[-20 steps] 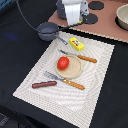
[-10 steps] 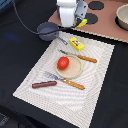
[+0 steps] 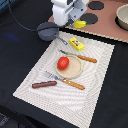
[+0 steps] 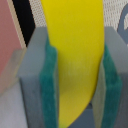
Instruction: Interact with the objects in diverse but meaningful ways.
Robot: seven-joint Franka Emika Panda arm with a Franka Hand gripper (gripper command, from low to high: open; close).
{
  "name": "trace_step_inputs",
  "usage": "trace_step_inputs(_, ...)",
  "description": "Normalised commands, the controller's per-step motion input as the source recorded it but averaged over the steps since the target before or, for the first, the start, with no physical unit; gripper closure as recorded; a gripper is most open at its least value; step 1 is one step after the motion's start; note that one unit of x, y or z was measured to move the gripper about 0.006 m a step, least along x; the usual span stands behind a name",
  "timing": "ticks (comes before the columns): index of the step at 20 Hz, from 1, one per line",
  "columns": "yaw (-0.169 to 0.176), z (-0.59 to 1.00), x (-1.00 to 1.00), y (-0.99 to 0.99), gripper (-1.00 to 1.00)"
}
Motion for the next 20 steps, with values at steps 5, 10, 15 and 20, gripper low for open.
trace_step_inputs(5,-0.104,0.04,0.52,0.19,1.0)
trace_step_inputs(10,-0.109,0.01,0.63,0.17,1.0)
trace_step_inputs(15,-0.075,0.02,0.44,0.09,1.0)
trace_step_inputs(20,-0.112,0.14,0.66,0.2,1.0)
